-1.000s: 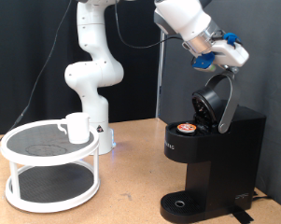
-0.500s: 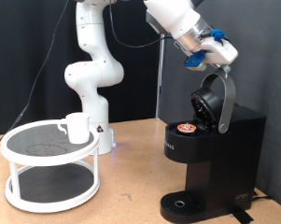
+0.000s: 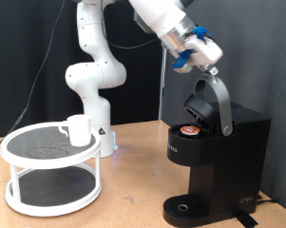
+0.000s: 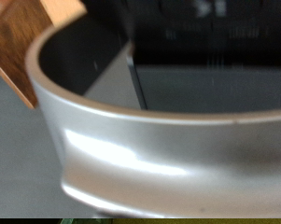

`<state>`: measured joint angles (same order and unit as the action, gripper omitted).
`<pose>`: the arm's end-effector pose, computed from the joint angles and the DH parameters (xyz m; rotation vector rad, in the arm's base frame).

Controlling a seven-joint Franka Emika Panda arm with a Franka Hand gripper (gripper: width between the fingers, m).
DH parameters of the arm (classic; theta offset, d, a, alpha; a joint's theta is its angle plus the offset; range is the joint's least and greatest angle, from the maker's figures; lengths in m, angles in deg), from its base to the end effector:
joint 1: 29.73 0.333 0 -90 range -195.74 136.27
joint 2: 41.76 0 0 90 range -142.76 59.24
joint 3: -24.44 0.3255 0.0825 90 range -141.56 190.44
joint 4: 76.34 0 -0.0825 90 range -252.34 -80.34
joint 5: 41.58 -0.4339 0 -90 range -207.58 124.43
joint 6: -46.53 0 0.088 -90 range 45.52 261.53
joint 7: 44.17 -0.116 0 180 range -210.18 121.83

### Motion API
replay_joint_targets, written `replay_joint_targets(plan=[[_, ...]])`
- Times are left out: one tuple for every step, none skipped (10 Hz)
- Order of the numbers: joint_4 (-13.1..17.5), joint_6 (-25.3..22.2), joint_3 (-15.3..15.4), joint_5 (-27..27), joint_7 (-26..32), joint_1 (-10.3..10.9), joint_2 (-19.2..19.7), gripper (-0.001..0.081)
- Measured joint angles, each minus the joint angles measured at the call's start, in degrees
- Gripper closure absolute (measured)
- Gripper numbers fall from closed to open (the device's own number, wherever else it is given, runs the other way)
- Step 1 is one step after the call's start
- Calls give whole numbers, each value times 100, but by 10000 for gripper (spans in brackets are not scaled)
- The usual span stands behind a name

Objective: Make a cup of coffee with the keurig machine

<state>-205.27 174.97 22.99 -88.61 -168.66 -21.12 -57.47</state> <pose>0.5350 0.0933 0.4953 -0.8092 2.3987 0.7239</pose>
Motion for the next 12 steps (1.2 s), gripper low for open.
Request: replay_joint_targets(plan=[[-56,-10,-50,156,38,-92,-15,806],[-121,7,-96,297,77,-170,-15,806],[-182,66,-110,392,88,-231,-12,806],[-243,164,-113,514,88,-291,-5,806],[-291,208,-118,653,88,-352,15,806],[-342,245,-123,829,88,-419,56,806],[-406,293,-128,978,88,-486,122,806],[-458,355,-135,1078,93,-541,214,806],[-493,428,-140,1114,122,-580,315,806],[-513,507,-148,1128,157,-599,411,806],[-535,593,-152,1135,190,-614,516,806],[-537,669,-154,1135,227,-620,617,806]])
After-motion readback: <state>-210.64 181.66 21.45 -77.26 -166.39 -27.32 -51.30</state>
